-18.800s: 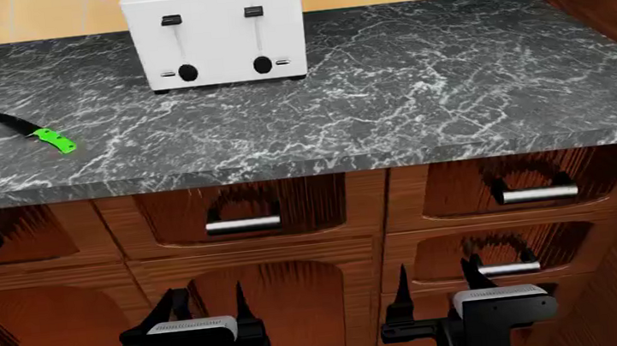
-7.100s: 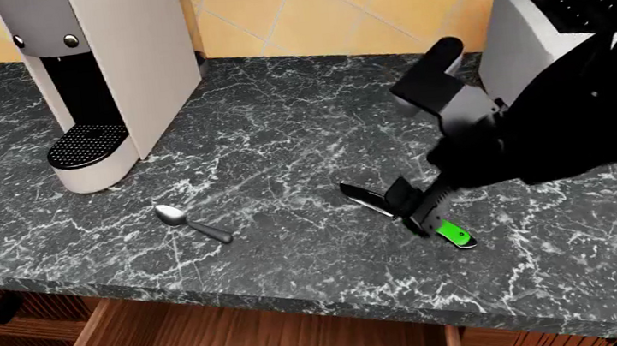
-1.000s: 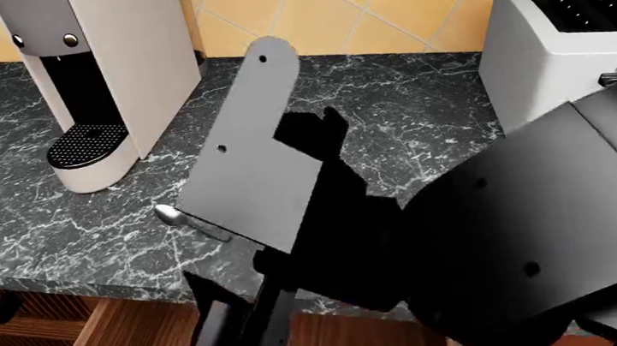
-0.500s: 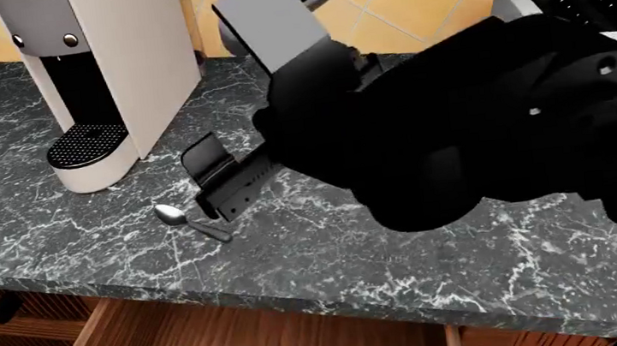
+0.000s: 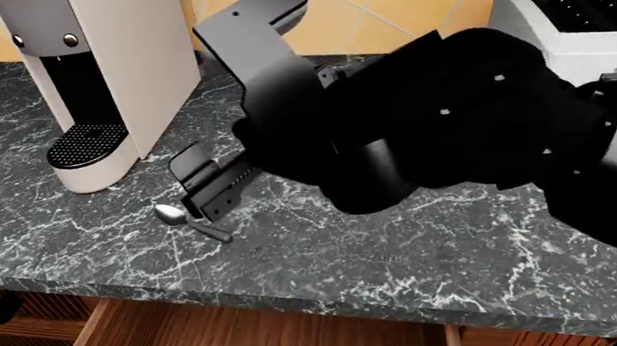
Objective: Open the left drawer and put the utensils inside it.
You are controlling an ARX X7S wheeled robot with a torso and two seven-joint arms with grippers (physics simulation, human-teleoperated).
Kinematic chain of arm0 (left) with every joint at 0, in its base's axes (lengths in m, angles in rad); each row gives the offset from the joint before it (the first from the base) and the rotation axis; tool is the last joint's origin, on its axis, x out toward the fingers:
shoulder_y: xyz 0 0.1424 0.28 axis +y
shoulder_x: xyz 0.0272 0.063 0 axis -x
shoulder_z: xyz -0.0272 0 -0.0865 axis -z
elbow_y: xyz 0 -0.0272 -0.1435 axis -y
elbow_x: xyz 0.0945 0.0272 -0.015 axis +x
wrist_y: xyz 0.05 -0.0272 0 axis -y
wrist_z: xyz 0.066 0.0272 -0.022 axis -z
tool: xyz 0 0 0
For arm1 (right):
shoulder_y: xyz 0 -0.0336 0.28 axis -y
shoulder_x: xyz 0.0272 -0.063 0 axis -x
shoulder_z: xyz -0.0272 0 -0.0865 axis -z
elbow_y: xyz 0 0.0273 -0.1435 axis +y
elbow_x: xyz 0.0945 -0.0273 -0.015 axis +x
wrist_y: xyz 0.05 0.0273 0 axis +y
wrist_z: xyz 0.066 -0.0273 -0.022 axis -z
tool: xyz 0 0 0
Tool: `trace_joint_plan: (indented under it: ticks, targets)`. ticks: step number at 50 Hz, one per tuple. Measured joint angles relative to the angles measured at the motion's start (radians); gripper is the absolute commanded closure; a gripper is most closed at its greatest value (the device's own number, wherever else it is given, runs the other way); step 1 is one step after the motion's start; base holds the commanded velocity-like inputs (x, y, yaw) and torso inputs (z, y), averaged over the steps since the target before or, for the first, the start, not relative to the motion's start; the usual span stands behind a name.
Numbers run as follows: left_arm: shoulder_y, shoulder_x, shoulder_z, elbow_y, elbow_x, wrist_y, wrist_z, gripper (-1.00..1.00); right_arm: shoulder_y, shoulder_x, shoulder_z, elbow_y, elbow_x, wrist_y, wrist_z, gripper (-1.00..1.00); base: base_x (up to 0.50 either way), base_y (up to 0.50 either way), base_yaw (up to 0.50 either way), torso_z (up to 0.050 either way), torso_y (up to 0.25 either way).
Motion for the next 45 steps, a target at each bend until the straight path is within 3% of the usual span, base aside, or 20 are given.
trace_joint_plan:
  ticks: [18,45]
  targets:
    - [-0.006,-0.001,0.0,0.0,0.008,0.004,0.0,-1.0,-0.03,-0.058,-0.067,0.146,-0.177,-0.02,-0.28,-1.0,0.0,0.0,0.0,0.0,0.0]
    - [-0.016,-0.002,0.007,0.0,0.019,0.017,0.0,-1.0,-0.107,-0.144,-0.077,0.296,-0.238,-0.105,-0.449,-1.0,0.0,0.0,0.0,0.0,0.0]
